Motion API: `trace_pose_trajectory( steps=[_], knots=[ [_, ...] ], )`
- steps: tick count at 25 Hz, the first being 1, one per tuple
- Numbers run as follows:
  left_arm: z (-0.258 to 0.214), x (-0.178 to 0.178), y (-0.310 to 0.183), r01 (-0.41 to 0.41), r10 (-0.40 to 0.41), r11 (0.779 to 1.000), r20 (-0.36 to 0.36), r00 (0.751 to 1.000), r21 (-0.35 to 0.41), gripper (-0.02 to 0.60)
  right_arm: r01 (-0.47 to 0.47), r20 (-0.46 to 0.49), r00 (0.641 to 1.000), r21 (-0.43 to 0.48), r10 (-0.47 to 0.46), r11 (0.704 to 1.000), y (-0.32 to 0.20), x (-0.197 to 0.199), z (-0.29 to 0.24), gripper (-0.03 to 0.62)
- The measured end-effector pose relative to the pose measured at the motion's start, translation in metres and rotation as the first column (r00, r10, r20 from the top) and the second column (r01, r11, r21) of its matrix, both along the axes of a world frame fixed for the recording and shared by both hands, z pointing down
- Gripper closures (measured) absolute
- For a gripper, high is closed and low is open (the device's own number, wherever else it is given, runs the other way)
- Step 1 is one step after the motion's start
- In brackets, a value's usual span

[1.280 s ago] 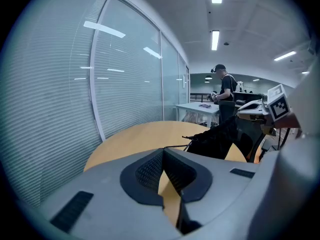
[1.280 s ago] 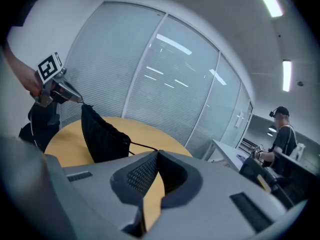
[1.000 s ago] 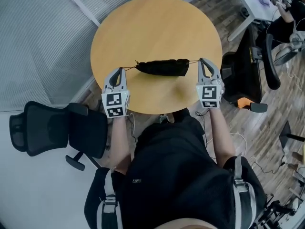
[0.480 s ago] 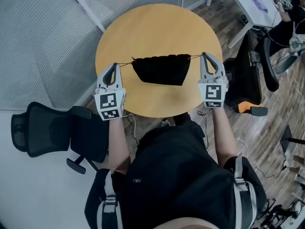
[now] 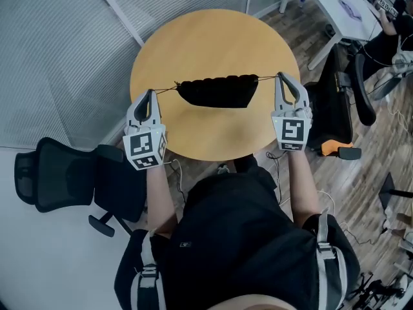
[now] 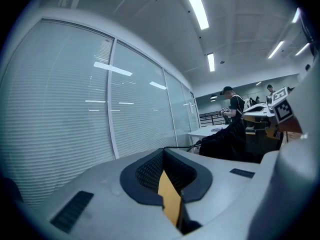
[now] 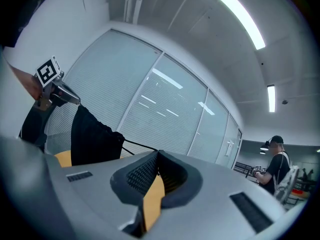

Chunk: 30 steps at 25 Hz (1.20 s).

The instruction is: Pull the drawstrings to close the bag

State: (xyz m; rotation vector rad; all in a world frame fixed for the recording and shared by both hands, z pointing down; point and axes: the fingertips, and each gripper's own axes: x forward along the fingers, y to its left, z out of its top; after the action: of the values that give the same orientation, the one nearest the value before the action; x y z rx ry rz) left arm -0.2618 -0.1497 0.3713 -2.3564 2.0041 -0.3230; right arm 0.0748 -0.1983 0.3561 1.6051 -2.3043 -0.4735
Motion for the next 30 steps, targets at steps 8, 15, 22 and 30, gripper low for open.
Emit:
trace_pose_trajectory(
  steps=[8, 15, 22, 30],
  knots=[
    [-0.008, 0.0, 0.01, 0.026, -0.025, 0.999, -0.037, 0.999, 0.026, 0.566, -0.041, -0.002, 0.999, -0.002, 0.041, 0.999, 0.013, 0.014, -0.002, 0.536],
    [-0.003, 0.001, 0.015, 0.052, -0.049, 0.998, -0.076, 0.996, 0.032, 0.566, -0.081, -0.001, 0.997, -0.013, 0.081, 0.997, 0.018, 0.029, 0.005, 0.536],
    [0.001, -0.004, 0.019, 0.072, -0.069, 0.997, -0.106, 0.992, 0.031, 0.566, -0.096, 0.0, 0.995, -0.011, 0.096, 0.995, 0.022, 0.034, 0.006, 0.536],
    [0.004, -0.017, 0.023, 0.102, -0.098, 0.994, -0.121, 0.988, 0.026, 0.566, -0.102, 0.006, 0.995, -0.006, 0.102, 0.995, 0.019, 0.033, 0.005, 0.536]
  ],
)
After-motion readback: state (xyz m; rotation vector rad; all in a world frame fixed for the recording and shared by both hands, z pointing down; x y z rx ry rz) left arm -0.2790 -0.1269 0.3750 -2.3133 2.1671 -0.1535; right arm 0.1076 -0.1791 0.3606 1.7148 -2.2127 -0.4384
